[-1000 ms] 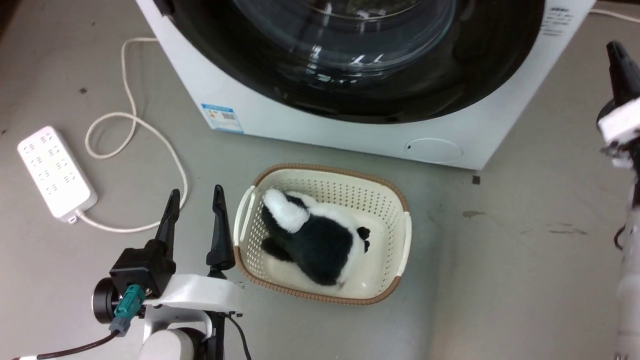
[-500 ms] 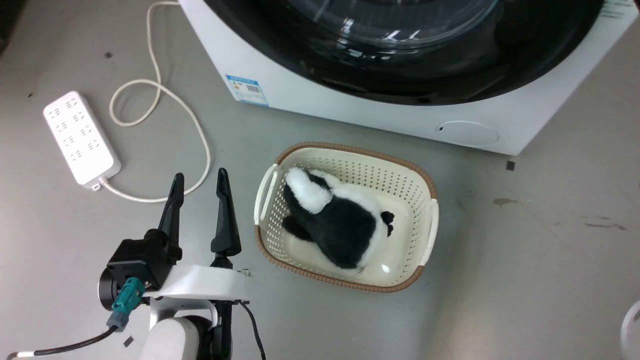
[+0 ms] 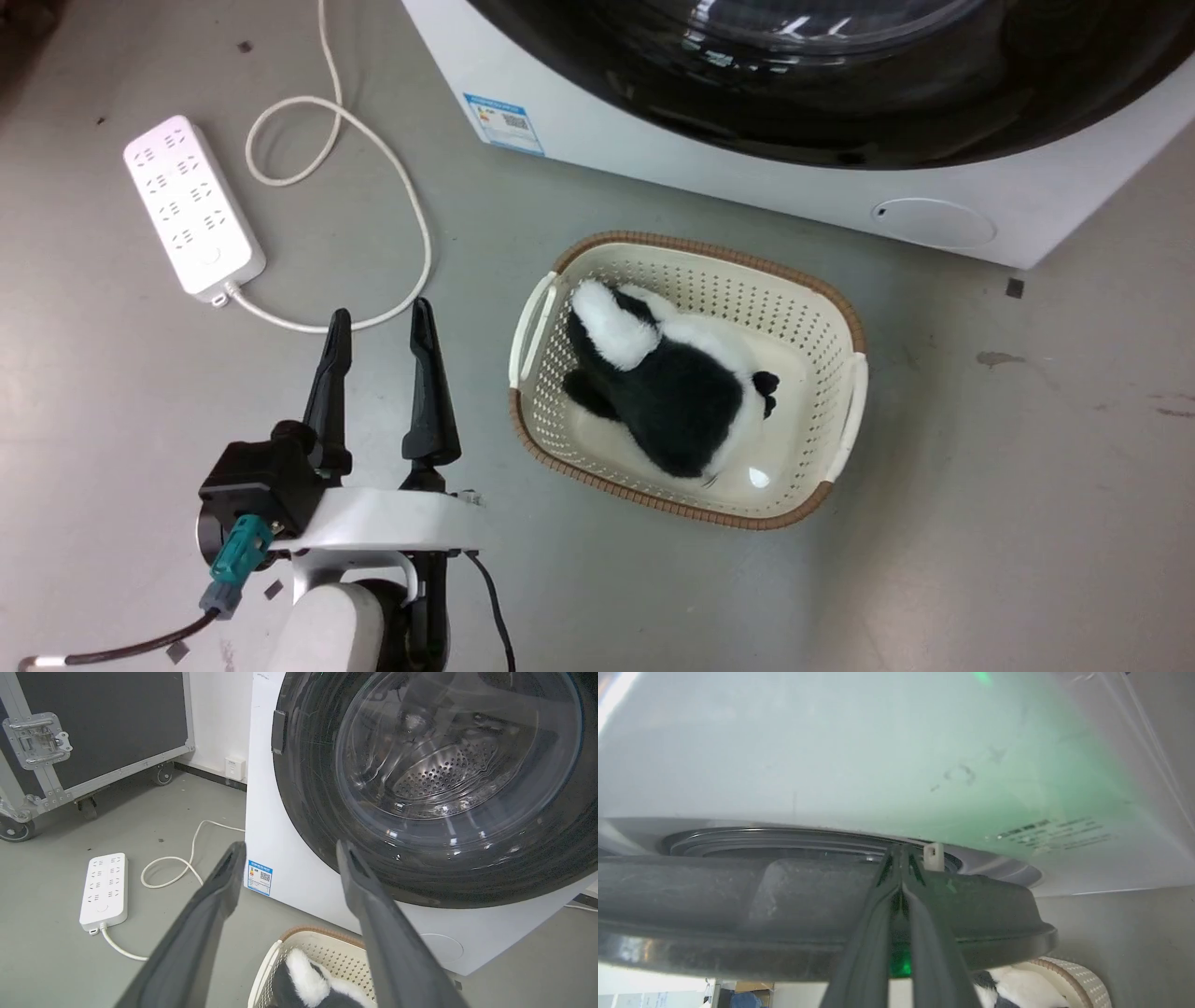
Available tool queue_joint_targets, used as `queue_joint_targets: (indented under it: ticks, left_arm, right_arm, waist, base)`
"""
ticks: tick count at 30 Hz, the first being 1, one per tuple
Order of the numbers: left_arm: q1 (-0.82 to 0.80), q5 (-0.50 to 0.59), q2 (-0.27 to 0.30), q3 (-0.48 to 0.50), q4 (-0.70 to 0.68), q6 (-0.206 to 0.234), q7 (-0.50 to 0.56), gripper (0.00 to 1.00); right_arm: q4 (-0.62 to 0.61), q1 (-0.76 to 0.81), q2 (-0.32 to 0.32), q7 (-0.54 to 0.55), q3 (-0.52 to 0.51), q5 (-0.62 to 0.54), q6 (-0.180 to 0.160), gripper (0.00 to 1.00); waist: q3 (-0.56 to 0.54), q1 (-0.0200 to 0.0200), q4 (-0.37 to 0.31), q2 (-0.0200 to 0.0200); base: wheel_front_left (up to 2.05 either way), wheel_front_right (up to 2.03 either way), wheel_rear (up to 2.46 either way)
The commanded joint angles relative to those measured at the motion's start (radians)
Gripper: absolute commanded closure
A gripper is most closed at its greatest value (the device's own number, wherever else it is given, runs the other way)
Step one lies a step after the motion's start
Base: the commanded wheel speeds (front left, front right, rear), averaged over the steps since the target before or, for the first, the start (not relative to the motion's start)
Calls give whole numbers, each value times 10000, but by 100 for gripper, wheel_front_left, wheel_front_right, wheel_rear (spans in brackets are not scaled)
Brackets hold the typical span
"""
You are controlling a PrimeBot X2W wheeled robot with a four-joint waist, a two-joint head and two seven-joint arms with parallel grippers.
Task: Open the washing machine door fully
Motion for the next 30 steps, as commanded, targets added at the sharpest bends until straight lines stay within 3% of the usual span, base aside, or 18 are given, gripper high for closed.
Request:
queue_joint_targets:
  ticks: [1, 10, 20, 24, 30]
  left_arm:
    - [-208, -90, 12, -37, -57, 84, -119, 0]
    - [-180, -321, 13, -122, 46, 221, -348, 0]
    - [322, -237, 14, -196, 569, -15, -554, 0]
    - [723, -112, 14, -191, 767, -167, -554, 0]
    - [1141, -71, 14, -172, 942, -337, -554, 0]
  right_arm:
    - [286, -418, -96, 206, -211, 172, -3, 100]
    - [948, -401, -227, 1485, -1027, 455, -4, 100]
    - [141, 1497, 802, 3085, -1927, 1658, -6, 100]
    - [-809, 2906, 1515, 3683, -1815, 2029, -6, 100]
    - [-995, 4243, 1691, 4404, -892, 3208, -6, 100]
  waist:
    - [52, -1, 73, 0]
    - [-345, -1, 285, 0]
    - [-1679, -1, 211, 0]
    - [-2396, -1, 56, 0]
    - [-3028, -1, -72, 0]
  base:
    - [0, 0, 0]
    - [0, 0, 0]
    - [0, 0, 0]
    - [0, 0, 0]
    - [0, 0, 0]
